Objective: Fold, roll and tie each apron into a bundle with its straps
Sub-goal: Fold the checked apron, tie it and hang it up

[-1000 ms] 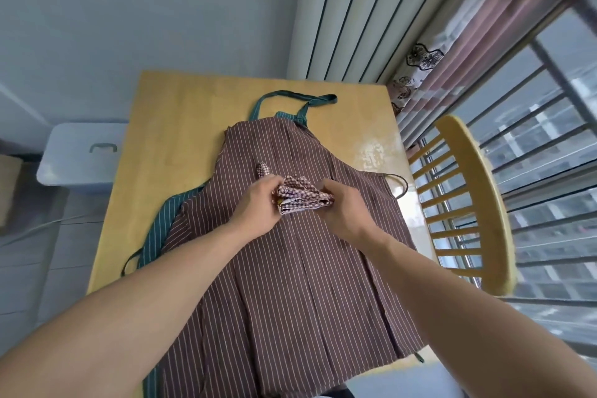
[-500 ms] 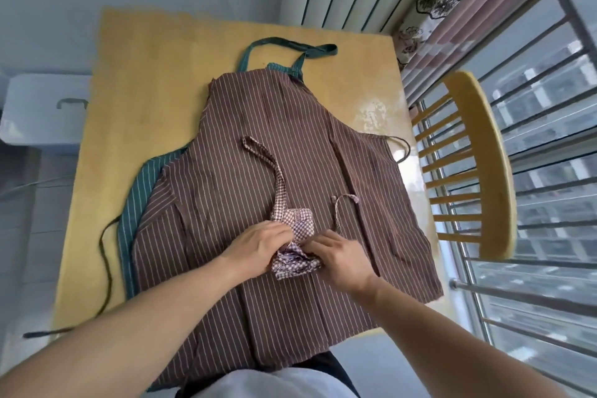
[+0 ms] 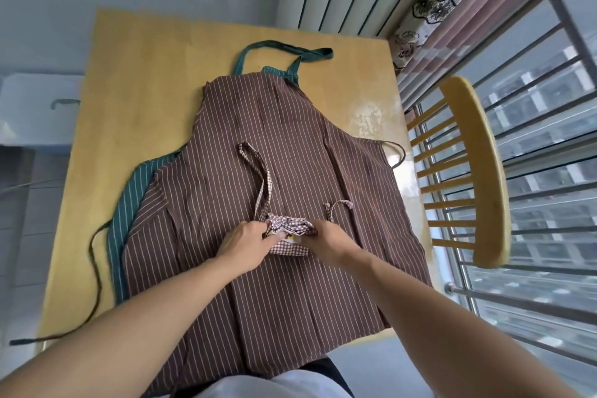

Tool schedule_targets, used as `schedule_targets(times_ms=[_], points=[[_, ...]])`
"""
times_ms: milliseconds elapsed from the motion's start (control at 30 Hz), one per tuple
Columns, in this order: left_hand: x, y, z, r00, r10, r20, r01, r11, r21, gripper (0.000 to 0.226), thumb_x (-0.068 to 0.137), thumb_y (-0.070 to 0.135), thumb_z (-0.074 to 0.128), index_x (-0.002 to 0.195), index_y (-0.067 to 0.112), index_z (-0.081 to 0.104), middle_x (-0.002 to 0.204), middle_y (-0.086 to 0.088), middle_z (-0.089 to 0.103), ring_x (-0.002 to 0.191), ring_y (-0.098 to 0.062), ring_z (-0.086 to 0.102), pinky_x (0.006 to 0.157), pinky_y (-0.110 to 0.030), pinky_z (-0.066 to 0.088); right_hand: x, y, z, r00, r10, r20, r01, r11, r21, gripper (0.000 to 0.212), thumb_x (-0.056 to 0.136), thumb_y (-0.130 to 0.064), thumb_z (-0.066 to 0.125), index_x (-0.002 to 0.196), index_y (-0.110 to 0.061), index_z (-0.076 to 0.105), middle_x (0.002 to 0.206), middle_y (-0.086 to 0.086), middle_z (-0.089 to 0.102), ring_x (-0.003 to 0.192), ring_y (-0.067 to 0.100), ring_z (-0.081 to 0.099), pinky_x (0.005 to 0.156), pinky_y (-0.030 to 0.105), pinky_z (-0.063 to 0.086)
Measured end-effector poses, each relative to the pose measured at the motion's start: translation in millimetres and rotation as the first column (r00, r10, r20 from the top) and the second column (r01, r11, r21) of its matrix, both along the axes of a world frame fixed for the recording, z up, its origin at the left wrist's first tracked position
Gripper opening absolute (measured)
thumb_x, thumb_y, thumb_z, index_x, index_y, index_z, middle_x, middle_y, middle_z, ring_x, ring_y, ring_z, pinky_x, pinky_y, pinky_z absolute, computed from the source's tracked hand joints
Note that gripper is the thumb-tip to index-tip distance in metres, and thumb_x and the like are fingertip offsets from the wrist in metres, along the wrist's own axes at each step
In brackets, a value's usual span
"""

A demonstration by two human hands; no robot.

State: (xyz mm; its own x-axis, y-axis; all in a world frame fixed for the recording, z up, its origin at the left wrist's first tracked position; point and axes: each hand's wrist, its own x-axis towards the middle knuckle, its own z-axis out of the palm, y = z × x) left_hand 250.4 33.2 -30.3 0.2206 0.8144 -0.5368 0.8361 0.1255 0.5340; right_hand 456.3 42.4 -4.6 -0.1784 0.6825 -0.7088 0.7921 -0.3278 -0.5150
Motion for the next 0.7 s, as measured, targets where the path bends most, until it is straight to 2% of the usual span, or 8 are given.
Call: schedule_targets(times_ms=[100,167,267,367,500,567,633,700], points=[[4,1,-2,0.987,-0.006,-0.159,0.02,0.996,0.086,0.039,0.1,0.056,0.052,0.097,0.018,0.059,0.06,0.008,0.045,0.047,-0.005,0.04,0.049,-0.024,0.041,-7,8,-14,0.992,-0.097,0.074,0.1,0.995,-0.031,0.041,0.091,-0.04,0.075,0.119,-0.023,0.052,0.097,-0.002,0.07,0.068,0.014,0.066,0.056,0.036,0.054],[4,2,-2,0.981,0.062,-0.184,-0.042,0.993,0.112,0.048,0.095,0.059,0.058,0.123,0.021,0.048,0.062,0.006,0.052,0.046,-0.006,0.045,0.044,-0.023,0.038,-10,13,-20,0.986,-0.072,0.151,0.071,0.997,0.015,0.06,0.085,-0.042,0.08,0.13,-0.026,0.044,0.105,-0.001,0.07,0.072,0.014,0.07,0.056,0.03,0.052],[3,10,-3,0.979,0.106,-0.176,-0.093,0.992,0.084,0.066,0.086,0.065,0.066,0.13,0.026,0.037,0.077,0.008,0.058,0.057,-0.007,0.053,0.049,-0.024,0.039,-11,20,-21,0.987,-0.06,0.151,0.059,0.998,0.01,0.068,0.08,-0.035,0.086,0.136,-0.021,0.049,0.112,0.0,0.072,0.075,0.01,0.069,0.056,0.023,0.052],[2,16,-3,0.965,-0.04,-0.258,0.097,0.972,0.215,0.063,0.082,0.065,0.069,0.127,0.025,0.054,0.12,0.006,0.057,0.106,-0.014,0.055,0.09,-0.032,0.048,-11,25,-20,0.992,0.002,0.126,-0.001,1.0,-0.011,0.046,0.08,-0.03,0.086,0.117,-0.017,0.061,0.095,-0.005,0.071,0.07,0.006,0.063,0.053,0.018,0.047],[8,20,1,0.895,-0.335,-0.295,0.423,0.849,0.318,0.073,0.089,0.033,0.073,0.151,0.019,0.038,0.166,-0.007,0.02,0.154,-0.028,0.015,0.126,-0.048,0.015,-5,22,-14,0.999,0.038,0.013,-0.038,0.999,0.003,0.028,0.084,-0.022,0.082,0.09,-0.023,0.055,0.078,-0.009,0.063,0.06,0.003,0.055,0.047,0.012,0.038],[6,23,4,0.864,-0.464,-0.196,0.501,0.834,0.234,0.075,0.09,0.027,0.073,0.154,0.02,0.035,0.164,-0.004,0.025,0.153,-0.025,0.019,0.127,-0.049,0.015,-3,16,-6,0.997,0.07,-0.025,-0.069,0.997,0.032,0.028,0.085,-0.02,0.081,0.087,-0.022,0.054,0.078,-0.008,0.064,0.059,0.005,0.054,0.051,0.016,0.041],[1,26,14,0.89,-0.454,-0.047,0.456,0.888,0.054,0.063,0.089,0.039,0.074,0.144,0.022,0.049,0.142,-0.001,0.05,0.132,-0.017,0.045,0.117,-0.042,0.035,0,10,2,0.996,0.068,-0.064,-0.064,0.996,0.063,0.025,0.086,-0.019,0.081,0.089,-0.014,0.056,0.078,-0.005,0.065,0.058,0.006,0.052,0.053,0.023,0.044],[-6,22,26,0.956,-0.266,0.126,0.281,0.953,-0.116,0.05,0.087,0.043,0.075,0.129,0.024,0.057,0.116,-0.003,0.06,0.092,-0.011,0.058,0.084,-0.03,0.052,2,6,13,0.991,0.049,-0.122,-0.04,0.996,0.076,0.028,0.084,-0.017,0.082,0.091,-0.006,0.057,0.076,-0.004,0.064,0.059,0.008,0.051,0.056,0.03,0.044]])
